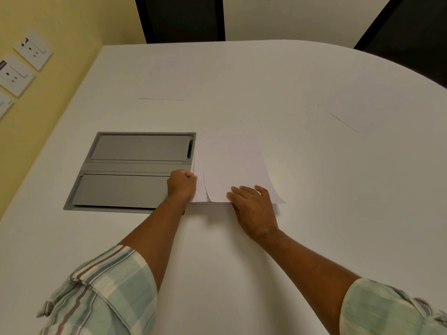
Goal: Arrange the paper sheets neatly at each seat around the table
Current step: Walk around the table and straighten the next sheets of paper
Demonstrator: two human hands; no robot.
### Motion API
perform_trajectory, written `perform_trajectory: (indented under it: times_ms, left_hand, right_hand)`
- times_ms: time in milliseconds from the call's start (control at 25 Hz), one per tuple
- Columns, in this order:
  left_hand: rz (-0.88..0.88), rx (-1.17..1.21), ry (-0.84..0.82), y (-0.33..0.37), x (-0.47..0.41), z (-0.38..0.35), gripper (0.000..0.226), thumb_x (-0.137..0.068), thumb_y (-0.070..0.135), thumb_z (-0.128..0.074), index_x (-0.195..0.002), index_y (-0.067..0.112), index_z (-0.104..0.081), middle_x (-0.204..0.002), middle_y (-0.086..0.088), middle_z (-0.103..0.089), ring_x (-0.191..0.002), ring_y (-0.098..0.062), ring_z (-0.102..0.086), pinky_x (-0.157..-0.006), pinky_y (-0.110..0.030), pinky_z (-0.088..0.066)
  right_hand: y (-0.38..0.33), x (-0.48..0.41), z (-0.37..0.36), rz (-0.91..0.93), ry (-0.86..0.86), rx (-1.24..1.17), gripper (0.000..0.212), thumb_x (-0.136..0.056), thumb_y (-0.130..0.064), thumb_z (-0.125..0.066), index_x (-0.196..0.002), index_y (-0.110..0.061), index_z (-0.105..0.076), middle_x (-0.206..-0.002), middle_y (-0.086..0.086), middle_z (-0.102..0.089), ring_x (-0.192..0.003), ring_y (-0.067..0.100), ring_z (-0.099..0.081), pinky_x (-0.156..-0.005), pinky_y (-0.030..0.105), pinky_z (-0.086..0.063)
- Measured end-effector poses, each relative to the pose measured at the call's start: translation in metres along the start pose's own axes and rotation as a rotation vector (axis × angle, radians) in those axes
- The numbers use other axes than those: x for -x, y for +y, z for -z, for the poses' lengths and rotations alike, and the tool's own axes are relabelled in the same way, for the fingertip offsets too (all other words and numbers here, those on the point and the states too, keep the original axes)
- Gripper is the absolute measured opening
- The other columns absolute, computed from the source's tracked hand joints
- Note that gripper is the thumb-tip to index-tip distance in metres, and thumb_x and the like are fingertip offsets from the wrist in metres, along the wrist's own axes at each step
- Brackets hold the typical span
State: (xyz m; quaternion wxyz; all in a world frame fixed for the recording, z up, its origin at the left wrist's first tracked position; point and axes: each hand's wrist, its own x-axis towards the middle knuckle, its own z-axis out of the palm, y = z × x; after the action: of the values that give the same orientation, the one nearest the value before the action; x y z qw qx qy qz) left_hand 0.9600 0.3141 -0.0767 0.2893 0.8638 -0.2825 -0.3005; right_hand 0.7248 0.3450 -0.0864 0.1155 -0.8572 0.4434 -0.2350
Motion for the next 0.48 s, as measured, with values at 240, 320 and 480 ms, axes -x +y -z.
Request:
perform_trajectory:
  times_ms: [240,320,480]
  left_hand:
    - [-0.079,0.024,0.136,0.013,0.034,0.006,0.038,-0.101,0.025,-0.065,-0.134,0.007,-0.063,-0.133,-0.012,-0.067,-0.121,-0.031,-0.065,-0.097,-0.038,-0.053]
    - [-0.043,0.168,0.13,0.02,0.046,0.005,0.034,-0.101,0.033,-0.062,-0.124,0.009,-0.069,-0.121,-0.01,-0.073,-0.109,-0.028,-0.071,-0.093,-0.039,-0.059]
    - [0.282,0.693,-0.281,0.033,0.066,0.006,0.033,-0.101,0.042,-0.067,-0.112,0.011,-0.072,-0.104,-0.008,-0.082,-0.093,-0.026,-0.08,-0.078,-0.04,-0.066]
  right_hand:
    - [-0.008,0.009,0.016,-0.06,0.075,-0.046,0.033,-0.089,-0.007,-0.079,-0.121,-0.014,-0.075,-0.13,0.011,-0.072,-0.121,0.033,-0.069,-0.108,0.06,-0.046]
    - [-0.012,0.014,0.027,-0.051,0.079,-0.037,0.037,-0.089,-0.009,-0.079,-0.125,-0.014,-0.074,-0.134,0.013,-0.07,-0.126,0.035,-0.066,-0.11,0.062,-0.044]
    - [-0.022,0.037,0.047,0.05,0.038,0.043,0.042,-0.09,-0.017,-0.079,-0.131,-0.016,-0.07,-0.141,0.014,-0.065,-0.135,0.035,-0.059,-0.112,0.066,-0.04]
